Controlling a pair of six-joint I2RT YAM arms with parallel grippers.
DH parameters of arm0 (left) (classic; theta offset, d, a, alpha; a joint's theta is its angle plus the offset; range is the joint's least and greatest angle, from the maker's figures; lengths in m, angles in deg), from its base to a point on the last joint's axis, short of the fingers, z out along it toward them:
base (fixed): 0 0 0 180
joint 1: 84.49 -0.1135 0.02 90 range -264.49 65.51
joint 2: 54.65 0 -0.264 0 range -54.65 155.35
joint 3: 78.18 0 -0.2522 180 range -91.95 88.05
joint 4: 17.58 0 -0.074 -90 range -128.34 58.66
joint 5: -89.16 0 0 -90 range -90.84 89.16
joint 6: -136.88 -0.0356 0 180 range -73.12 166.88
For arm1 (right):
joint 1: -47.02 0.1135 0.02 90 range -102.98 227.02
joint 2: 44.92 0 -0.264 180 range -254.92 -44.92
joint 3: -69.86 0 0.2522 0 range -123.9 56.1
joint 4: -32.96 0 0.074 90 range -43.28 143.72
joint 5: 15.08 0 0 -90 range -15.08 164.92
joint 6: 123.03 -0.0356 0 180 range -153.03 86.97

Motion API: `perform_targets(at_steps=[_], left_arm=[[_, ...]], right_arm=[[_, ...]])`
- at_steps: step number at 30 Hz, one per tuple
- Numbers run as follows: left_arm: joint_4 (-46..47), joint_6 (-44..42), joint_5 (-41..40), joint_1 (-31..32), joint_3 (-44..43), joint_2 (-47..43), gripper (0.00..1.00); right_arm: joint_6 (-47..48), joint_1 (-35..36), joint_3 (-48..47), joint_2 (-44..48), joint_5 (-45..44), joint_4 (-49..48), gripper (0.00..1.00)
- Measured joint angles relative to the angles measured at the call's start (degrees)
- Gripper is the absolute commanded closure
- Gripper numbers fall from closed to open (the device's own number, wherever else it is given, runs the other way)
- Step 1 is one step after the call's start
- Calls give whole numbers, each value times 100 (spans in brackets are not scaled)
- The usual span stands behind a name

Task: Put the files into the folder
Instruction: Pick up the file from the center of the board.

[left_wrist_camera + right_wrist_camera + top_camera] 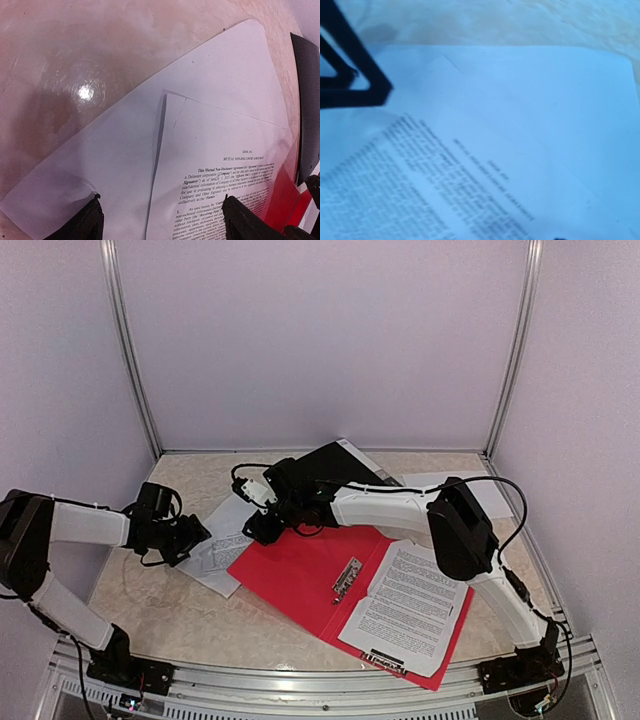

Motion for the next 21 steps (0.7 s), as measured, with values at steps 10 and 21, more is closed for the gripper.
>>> perform_targets(at_steps=[10,21], left_arm=[[70,-282,92,-83,-149,37,21],[240,-487,142,-87,-588,63,24]], right_arm=[[-151,-166,-79,-411,76,-52,50],[-151,-166,-179,-614,175,-28,54]])
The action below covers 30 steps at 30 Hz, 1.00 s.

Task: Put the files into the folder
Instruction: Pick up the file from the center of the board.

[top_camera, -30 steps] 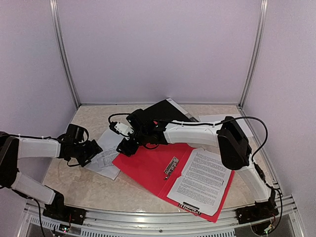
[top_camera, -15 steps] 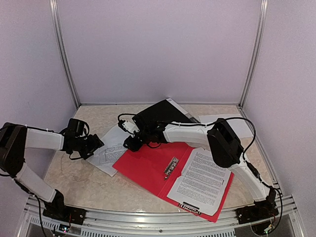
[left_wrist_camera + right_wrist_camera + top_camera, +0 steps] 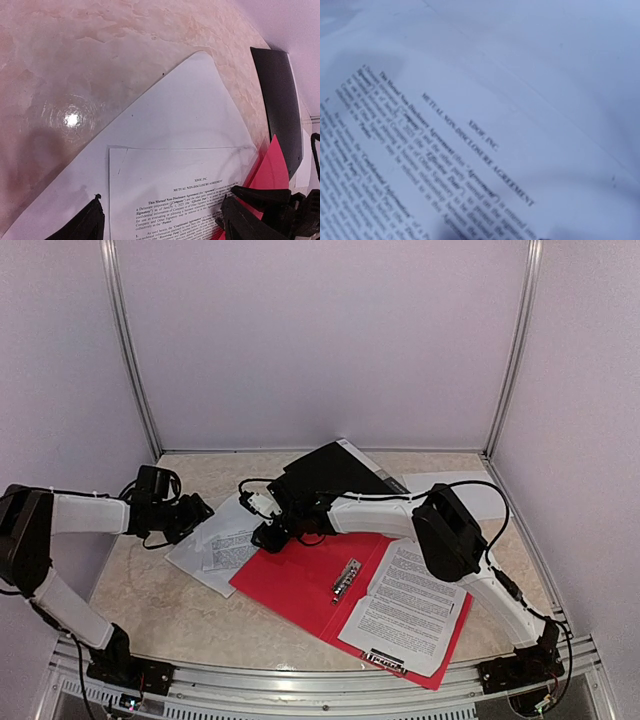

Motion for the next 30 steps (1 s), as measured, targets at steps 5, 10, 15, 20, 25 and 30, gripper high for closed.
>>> perform_targets(at_steps=[5,10,15,20,25,30], left_arm=[[214,-81,160,-63,-153,505,26],[302,-144,297,-129,-369,1036,28],[505,-216,444,-153,-573,1421,33],[776,-221,551,-184,-603,1578,40],[949,-245,713,-203,-553,1644,53],[1056,-310,824,-212,-483,1681,64]], right_arm=[[0,-2,0,0,4,2,56],[-9,-2,7,0,35,2,56],[-26,-2,81,0,50,-7,57],[-39,-2,103,0,68,-17,58],[-42,-2,105,0,79,-17,59],[-39,-2,105,0,85,-17,59]])
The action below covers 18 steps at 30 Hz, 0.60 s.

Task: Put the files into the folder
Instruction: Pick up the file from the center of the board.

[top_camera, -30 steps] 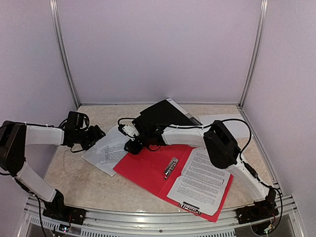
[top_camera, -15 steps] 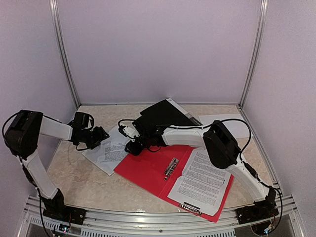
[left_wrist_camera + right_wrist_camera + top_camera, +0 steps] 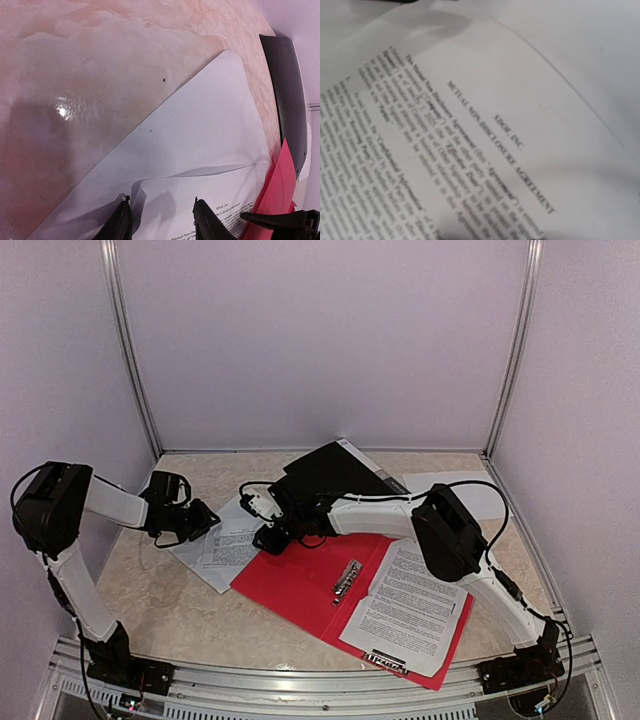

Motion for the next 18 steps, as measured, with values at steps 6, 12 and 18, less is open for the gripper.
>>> perform_targets(at_steps=[6,12,18], left_arm=[[-50,-149,-2,-2,52,-37,70],[-428,-313,-398,-2,52,-225,66],[-612,-422,-601,-2,37,-284,67]], right_arm=[[0,-2,0,0,4,0,59],[0,-2,0,0,50,2,59],[0,-2,0,0,92,2,59]])
